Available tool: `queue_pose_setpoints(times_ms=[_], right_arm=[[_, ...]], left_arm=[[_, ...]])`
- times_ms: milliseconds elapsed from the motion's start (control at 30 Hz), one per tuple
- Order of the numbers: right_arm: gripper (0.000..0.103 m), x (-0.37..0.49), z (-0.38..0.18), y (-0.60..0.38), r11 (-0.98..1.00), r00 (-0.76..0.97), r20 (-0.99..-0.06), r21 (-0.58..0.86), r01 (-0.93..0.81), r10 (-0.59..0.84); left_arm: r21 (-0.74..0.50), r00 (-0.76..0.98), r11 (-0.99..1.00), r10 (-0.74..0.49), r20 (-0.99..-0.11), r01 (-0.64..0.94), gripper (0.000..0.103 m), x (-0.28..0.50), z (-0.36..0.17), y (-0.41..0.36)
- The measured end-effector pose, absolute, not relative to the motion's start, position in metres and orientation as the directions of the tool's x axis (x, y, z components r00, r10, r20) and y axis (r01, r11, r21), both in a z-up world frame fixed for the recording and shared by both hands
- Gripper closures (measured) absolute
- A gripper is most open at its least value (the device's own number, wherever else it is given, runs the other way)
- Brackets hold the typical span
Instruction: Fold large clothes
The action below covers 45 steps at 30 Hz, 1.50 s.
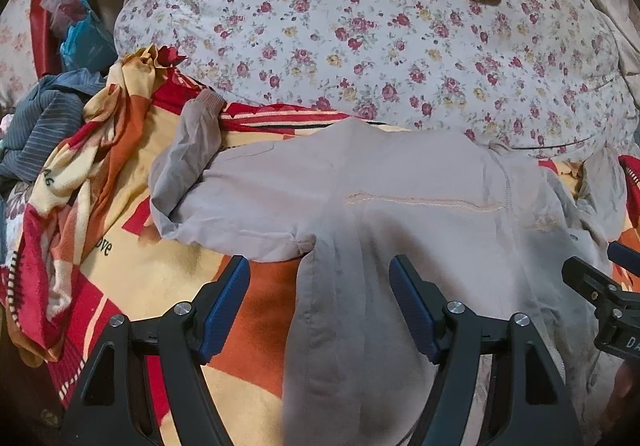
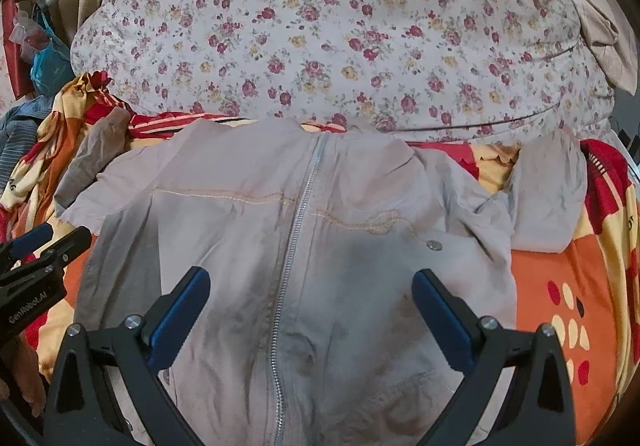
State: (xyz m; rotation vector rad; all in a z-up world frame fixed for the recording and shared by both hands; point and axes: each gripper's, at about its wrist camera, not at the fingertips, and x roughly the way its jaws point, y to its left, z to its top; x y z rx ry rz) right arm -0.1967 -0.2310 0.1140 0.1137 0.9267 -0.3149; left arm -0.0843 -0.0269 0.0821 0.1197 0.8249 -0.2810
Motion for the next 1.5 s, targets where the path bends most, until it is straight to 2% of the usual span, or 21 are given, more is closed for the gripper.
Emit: queue_pose_setpoints(times_ms=[1167, 1367, 1500], right_arm=[[0.001, -0.174, 0.093, -0.228, 0.954, 0.525, -0.83, -0.026, 0.298, -0.187], [0.001, -0.174, 0.094, -0.228, 0.96, 0.526, -0.836, -0.003, 0.28, -0.156], [0.001, -0.176, 0.098, -0.225, 0.966, 0.538, -0.833, 0.012, 0.259, -0.133]], left_arm=[[-0.03, 0.611, 0.971, -0.173, -0.772, 0.238, 0.034, -0.063, 0.068, -0.011], [-0.069, 0.61, 0.986, -0.148, -0.779, 0.151, 0.034, -0.027, 0.081, 0.025], [-0.044, 0.631, 0.995, -0.089, -0.77, 0.086, 0.034, 0.009, 0.084, 0.052]])
